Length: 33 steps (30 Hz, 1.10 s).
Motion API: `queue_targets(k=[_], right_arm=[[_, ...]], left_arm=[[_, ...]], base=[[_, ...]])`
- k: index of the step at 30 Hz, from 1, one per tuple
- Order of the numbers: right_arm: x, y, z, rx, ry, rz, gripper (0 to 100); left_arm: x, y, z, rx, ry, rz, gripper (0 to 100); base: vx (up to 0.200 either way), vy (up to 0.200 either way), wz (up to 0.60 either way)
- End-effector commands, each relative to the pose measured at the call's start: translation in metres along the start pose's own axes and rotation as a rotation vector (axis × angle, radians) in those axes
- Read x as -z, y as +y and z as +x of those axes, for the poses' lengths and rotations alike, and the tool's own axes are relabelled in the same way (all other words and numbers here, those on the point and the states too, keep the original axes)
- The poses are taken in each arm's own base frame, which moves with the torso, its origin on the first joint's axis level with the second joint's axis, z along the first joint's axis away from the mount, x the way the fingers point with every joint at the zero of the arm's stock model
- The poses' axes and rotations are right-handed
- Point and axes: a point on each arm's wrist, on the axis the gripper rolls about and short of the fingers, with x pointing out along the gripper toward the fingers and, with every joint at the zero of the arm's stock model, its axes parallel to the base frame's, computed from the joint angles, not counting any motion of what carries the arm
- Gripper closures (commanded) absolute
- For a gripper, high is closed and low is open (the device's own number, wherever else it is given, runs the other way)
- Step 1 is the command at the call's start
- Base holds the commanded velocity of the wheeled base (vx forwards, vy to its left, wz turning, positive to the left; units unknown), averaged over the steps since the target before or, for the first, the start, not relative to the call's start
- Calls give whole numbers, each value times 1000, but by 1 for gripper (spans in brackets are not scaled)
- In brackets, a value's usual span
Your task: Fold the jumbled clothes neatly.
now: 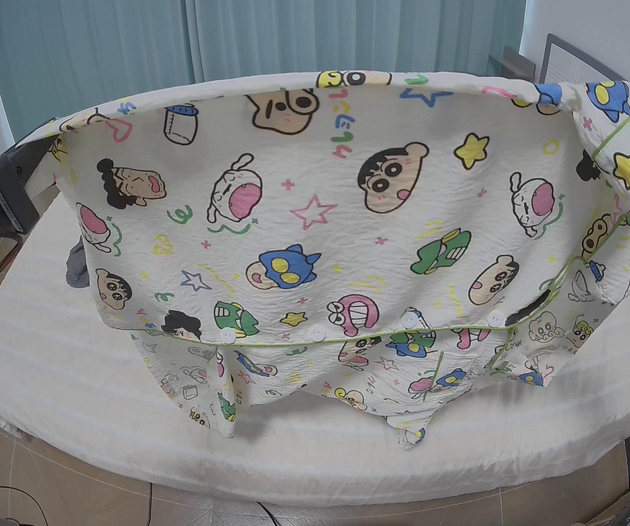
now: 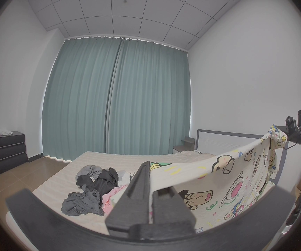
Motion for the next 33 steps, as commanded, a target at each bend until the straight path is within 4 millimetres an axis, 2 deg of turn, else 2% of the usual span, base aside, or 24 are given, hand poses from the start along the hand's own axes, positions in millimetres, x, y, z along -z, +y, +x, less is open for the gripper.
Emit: queue_targets(k=[1, 12, 23, 29, 33], right_arm=[[-1, 1, -1, -4, -5, -3, 100], [-5, 6, -7, -15, -26, -10, 100], [-15, 19, -29, -48, -79, -29, 100], [-8, 16, -31, -30, -51, -19, 100], [9, 7, -32, 5, 13, 4, 100]], left_arm=[[0, 0, 0, -1, 0, 0, 100], [0, 1, -4, 1, -3, -5, 100], [-3, 3, -18, 7, -22, -12, 100], [11, 3, -22, 9, 23, -1, 100], [37, 3, -27, 14, 117, 15, 100]], base=[[-200, 0, 0], [-200, 0, 0], [0, 0, 0], [0, 0, 0], [0, 0, 0]])
